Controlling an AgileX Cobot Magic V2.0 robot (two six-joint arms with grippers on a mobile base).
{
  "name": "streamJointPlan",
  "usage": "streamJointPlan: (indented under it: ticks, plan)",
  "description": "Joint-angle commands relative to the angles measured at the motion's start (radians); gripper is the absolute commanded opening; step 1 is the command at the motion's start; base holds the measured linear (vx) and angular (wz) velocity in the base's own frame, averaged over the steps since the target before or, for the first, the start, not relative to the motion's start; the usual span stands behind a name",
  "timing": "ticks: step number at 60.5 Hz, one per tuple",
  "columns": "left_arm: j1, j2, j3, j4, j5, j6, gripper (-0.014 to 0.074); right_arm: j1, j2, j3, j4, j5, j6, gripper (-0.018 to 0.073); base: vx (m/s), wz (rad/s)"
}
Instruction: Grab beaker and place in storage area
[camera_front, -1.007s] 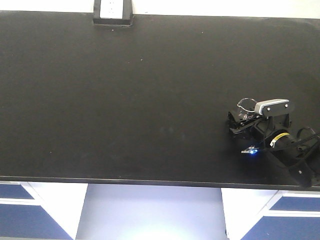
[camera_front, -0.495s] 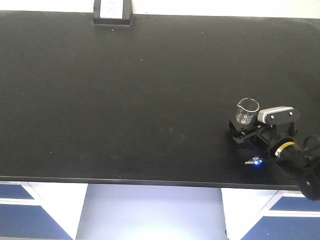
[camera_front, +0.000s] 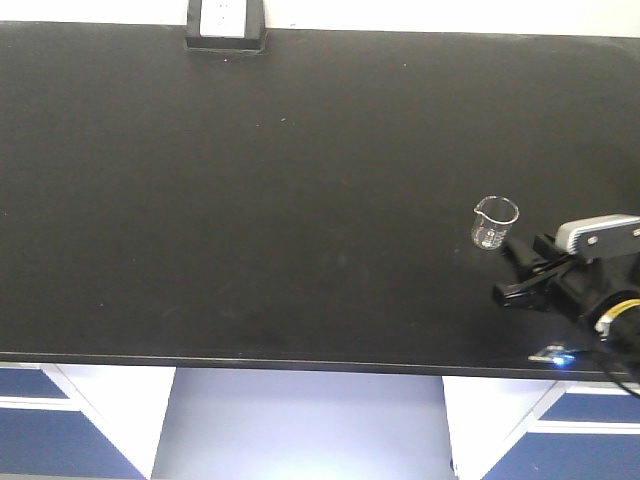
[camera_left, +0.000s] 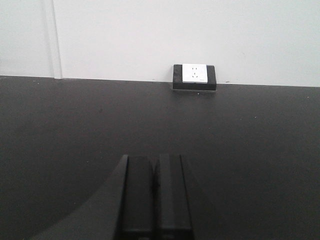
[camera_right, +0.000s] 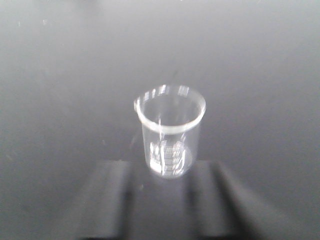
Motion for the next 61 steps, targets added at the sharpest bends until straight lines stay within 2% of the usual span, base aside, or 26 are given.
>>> streamJointPlan:
  ticks: [1, 6, 19, 27, 31, 32, 33, 61]
  plan:
    - [-0.008, -0.018, 0.022, -0.006, -0.080, -0.006, -0.0008, -0.003, -0.185, -0.011, -0.043, 0.078, 0.071, 0.0083, 0.00, 0.00]
    - [-0.008, -0.018, 0.022, -0.006, -0.080, -0.006, -0.0008, -0.003, -0.348, -0.030, -0.119, 0.231, 0.157, -0.0014, 0.00, 0.00]
    - [-0.008, -0.018, 0.022, -0.006, -0.080, -0.006, -0.0008, -0.003, -0.719, -0.092, -0.385, 0.564, 0.527, -0.0007, 0.00, 0.00]
    - [-0.008, -0.018, 0.022, -0.006, -0.080, -0.006, -0.0008, -0.003, -0.905, -0.097, -0.503, 0.668, 0.669, -0.0005, 0.00, 0.00]
    - [-0.008, -0.018, 0.022, -0.006, -0.080, -0.006, -0.0008, -0.003, -0.973, -0.097, -0.531, 0.698, 0.699, -0.0005, 0.00, 0.00]
    - [-0.008, -0.018, 0.022, -0.006, -0.080, -0.006, -0.0008, -0.003, -1.091, -0.097, -0.535, 0.703, 0.699, -0.0003, 0.00, 0.00]
    - [-0.008, -0.018, 0.022, -0.006, -0.080, -0.006, -0.0008, -0.003, -1.100, -0.097, -0.535, 0.702, 0.699, -0.0003, 0.00, 0.00]
    - [-0.008, -0.018, 0.022, -0.006, -0.080, -0.006, -0.0008, -0.003, -1.130, -0.097, -0.535, 0.705, 0.698, -0.0003, 0.00, 0.00]
